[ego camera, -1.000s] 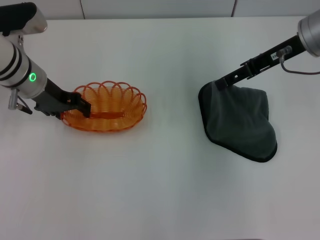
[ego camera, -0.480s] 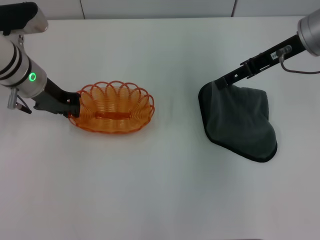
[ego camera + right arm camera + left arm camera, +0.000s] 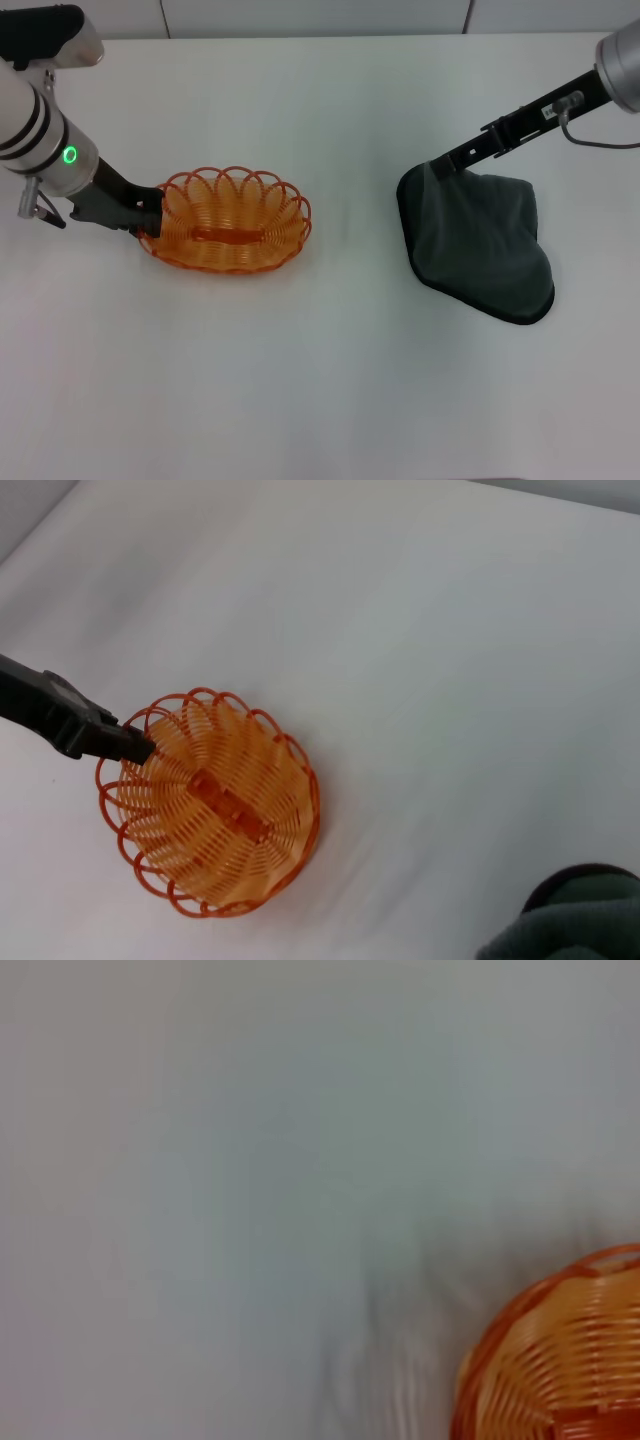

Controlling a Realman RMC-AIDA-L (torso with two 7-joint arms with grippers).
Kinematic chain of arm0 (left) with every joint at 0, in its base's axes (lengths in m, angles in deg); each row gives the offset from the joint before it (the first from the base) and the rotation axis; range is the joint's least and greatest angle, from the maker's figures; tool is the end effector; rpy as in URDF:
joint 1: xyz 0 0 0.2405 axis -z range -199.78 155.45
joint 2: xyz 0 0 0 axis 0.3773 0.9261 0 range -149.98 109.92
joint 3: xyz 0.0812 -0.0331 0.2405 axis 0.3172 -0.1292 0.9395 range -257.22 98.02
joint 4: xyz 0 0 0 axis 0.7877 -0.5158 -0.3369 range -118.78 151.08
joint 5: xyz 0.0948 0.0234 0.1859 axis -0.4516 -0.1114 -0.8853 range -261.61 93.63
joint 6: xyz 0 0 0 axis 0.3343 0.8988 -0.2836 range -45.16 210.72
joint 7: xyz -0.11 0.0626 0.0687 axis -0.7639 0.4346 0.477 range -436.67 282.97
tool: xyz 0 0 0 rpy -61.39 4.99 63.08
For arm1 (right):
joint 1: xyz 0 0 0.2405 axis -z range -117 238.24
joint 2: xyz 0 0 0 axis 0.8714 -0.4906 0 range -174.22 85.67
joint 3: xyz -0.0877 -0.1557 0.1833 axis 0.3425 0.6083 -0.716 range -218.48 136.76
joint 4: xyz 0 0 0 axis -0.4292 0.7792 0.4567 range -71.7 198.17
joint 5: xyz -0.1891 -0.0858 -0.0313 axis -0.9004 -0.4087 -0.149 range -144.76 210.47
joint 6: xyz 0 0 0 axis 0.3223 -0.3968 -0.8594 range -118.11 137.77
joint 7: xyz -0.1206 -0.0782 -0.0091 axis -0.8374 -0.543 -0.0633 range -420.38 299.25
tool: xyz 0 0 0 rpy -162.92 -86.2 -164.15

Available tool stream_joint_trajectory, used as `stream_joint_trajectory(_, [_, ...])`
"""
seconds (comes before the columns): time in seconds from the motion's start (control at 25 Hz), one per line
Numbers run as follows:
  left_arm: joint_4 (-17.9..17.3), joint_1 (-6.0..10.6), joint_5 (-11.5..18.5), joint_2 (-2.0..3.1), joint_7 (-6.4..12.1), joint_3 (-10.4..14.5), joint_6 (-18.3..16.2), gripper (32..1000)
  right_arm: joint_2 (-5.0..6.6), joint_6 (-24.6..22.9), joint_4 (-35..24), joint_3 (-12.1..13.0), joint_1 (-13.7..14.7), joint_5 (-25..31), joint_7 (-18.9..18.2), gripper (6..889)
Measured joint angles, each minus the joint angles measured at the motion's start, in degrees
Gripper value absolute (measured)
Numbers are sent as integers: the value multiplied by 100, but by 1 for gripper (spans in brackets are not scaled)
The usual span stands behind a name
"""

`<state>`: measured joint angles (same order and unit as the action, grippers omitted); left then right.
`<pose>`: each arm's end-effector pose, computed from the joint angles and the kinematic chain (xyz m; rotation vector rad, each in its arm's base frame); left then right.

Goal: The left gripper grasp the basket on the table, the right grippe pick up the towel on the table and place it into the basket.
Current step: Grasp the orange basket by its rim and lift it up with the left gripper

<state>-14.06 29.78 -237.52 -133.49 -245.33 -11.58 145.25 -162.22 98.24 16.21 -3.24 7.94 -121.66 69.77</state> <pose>-0.2569 0.4234 -0.0140 -1.9992 -1.5959 0.3783 0.1986 0.4100 0.0218 -2.6063 1.2499 -0.1086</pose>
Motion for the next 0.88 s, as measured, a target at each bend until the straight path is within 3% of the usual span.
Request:
stream_joint_trajectory(0.08, [-16,0,18,3,15,-25,46,154,0,0,0,-8,5,0,0,769])
stream_joint_trajectory(0.2, [-33,-4,172,58,95,-68,163,143,0,0,0,-18,13,0,0,767])
stream_joint_trajectory(0.48, [-14,-141,1212,322,601,-220,424,117,0,-7,0,-36,33,-1,0,762])
stream_joint_trajectory(0.68, [-41,-203,1402,391,664,-245,501,98,0,-60,0,-36,53,-1,0,758])
stream_joint_trajectory(0.88, [-41,-262,1817,435,1106,-631,730,81,0,-61,0,-39,56,0,0,755])
